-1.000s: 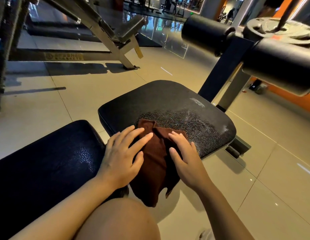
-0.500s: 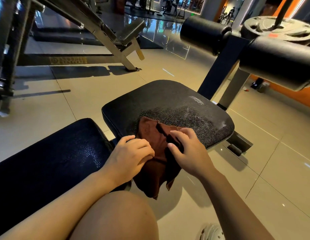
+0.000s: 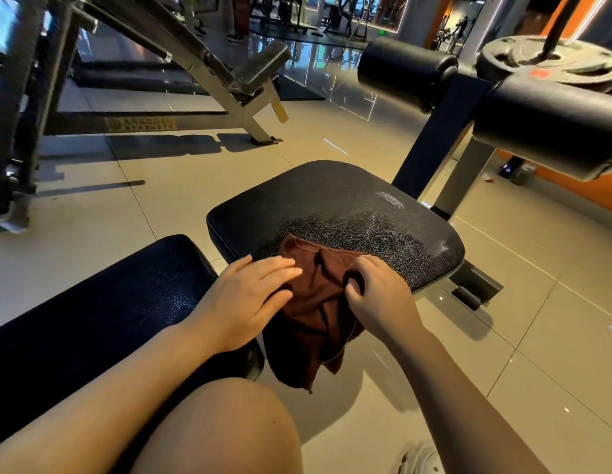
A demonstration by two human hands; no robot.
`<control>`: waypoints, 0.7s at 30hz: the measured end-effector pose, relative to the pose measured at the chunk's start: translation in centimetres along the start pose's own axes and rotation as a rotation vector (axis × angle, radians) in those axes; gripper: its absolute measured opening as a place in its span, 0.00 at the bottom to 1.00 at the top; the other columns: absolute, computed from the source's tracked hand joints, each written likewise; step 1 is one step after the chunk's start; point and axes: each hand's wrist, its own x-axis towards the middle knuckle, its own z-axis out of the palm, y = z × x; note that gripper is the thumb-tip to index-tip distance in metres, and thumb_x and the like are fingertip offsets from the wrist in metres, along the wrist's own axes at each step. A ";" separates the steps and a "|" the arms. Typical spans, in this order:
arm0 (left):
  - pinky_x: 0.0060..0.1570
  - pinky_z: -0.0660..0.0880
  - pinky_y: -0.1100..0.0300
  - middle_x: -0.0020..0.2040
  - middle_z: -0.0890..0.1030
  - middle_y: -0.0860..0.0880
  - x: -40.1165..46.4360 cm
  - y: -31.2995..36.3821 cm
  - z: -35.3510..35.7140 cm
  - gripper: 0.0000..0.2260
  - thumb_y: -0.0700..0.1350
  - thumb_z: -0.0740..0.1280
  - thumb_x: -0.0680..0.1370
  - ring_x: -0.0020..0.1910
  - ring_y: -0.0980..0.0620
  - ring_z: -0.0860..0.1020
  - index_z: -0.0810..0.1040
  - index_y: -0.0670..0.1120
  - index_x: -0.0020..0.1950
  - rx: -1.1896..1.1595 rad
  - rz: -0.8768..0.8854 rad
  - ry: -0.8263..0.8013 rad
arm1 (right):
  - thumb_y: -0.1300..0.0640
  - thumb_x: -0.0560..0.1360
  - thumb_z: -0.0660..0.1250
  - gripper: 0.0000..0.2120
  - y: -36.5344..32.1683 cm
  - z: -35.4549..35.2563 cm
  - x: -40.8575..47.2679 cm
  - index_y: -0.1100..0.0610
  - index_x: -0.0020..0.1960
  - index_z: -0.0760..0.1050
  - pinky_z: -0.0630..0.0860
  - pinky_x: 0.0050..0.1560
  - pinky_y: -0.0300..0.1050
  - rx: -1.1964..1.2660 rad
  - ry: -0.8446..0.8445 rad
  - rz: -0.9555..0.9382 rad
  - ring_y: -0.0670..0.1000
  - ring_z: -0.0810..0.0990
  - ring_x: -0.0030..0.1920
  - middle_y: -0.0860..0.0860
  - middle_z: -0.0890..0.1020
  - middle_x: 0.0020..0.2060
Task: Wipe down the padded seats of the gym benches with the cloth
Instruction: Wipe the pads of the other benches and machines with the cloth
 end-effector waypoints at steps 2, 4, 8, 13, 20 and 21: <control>0.74 0.43 0.57 0.77 0.59 0.59 2.0 -0.2 -0.4 0.36 0.66 0.37 0.73 0.75 0.65 0.51 0.59 0.57 0.77 0.051 -0.067 -0.132 | 0.61 0.74 0.62 0.09 0.4 -0.1 0.2 0.59 0.52 0.77 0.68 0.50 0.44 0.017 -0.001 0.012 0.53 0.75 0.57 0.51 0.78 0.55; 0.75 0.40 0.50 0.79 0.53 0.60 3.7 -0.8 -0.2 0.41 0.69 0.32 0.67 0.77 0.61 0.48 0.53 0.57 0.79 0.178 -0.131 -0.224 | 0.63 0.73 0.62 0.11 0.6 -0.4 0.5 0.60 0.52 0.79 0.69 0.54 0.45 -0.017 -0.056 0.028 0.52 0.75 0.59 0.51 0.78 0.57; 0.75 0.38 0.47 0.78 0.48 0.63 4.6 -1.9 1.3 0.43 0.71 0.32 0.66 0.78 0.59 0.46 0.50 0.59 0.79 0.180 -0.209 -0.216 | 0.64 0.72 0.59 0.08 -0.6 -0.7 0.7 0.62 0.46 0.77 0.74 0.47 0.51 -0.188 0.108 0.011 0.60 0.78 0.49 0.56 0.79 0.51; 0.71 0.40 0.60 0.75 0.58 0.61 3.7 -3.2 1.3 0.30 0.62 0.47 0.75 0.73 0.65 0.48 0.62 0.55 0.75 -0.224 -0.355 0.146 | 0.42 0.76 0.44 0.30 -4.6 3.5 2.8 0.53 0.69 0.73 0.64 0.71 0.56 -0.094 -0.007 -0.154 0.56 0.70 0.70 0.53 0.74 0.69; 0.73 0.44 0.60 0.76 0.53 0.60 -0.4 -5.3 1.5 0.33 0.65 0.41 0.74 0.74 0.64 0.49 0.57 0.57 0.77 -0.070 -0.440 0.145 | 0.33 0.72 0.33 0.38 -3.5 4.6 5.0 0.44 0.79 0.50 0.37 0.75 0.47 -0.110 -0.284 -0.429 0.47 0.45 0.79 0.44 0.49 0.79; 0.73 0.44 0.59 0.76 0.53 0.61 -0.3 -5.4 1.6 0.32 0.65 0.41 0.75 0.74 0.63 0.50 0.56 0.58 0.77 -0.057 -0.423 0.143 | 0.33 0.71 0.32 0.39 -3.2 4.6 5.1 0.44 0.79 0.49 0.37 0.75 0.47 -0.115 -0.288 -0.403 0.46 0.44 0.79 0.43 0.49 0.79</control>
